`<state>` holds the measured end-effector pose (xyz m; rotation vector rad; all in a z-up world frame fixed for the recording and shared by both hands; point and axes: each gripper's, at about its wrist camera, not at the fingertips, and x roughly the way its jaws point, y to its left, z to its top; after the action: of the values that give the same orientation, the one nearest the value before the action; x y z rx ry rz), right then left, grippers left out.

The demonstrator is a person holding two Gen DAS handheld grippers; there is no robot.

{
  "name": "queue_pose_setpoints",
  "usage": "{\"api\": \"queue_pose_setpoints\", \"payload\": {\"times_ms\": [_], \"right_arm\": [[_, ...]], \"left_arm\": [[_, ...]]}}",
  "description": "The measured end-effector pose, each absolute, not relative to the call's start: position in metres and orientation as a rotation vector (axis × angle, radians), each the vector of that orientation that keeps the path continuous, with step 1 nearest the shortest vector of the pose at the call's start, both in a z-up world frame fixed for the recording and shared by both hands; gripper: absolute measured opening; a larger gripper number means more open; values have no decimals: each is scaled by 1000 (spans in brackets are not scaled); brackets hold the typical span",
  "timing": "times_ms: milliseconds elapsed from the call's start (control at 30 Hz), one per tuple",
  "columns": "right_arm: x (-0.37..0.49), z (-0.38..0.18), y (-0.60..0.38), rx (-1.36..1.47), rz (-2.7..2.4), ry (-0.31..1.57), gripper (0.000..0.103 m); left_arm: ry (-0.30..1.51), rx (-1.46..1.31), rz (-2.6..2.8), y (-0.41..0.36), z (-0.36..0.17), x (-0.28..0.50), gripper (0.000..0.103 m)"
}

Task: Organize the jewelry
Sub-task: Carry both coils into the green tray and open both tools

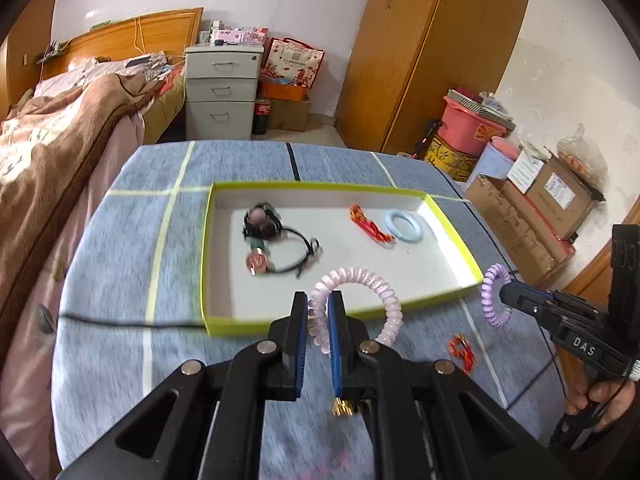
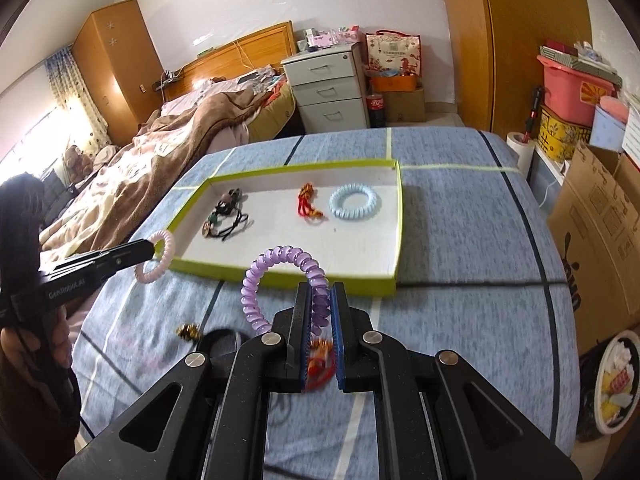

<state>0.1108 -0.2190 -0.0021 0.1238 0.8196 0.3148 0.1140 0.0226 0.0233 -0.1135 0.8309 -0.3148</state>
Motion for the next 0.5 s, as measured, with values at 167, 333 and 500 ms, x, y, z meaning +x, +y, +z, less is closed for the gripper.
{"api": "queue_pose_setpoints", "payload": {"times_ms": [167, 333, 500], "right_arm": [[136, -4, -217, 122, 300, 834, 10], [158, -10, -214, 110, 288, 859, 10], [177, -21, -212, 93, 272, 895, 10]], "left_arm": [[836, -104, -331, 17, 26, 138, 11], [855, -105, -335, 13, 20, 164, 11], [885, -117, -347, 6, 11, 190, 11]]}}
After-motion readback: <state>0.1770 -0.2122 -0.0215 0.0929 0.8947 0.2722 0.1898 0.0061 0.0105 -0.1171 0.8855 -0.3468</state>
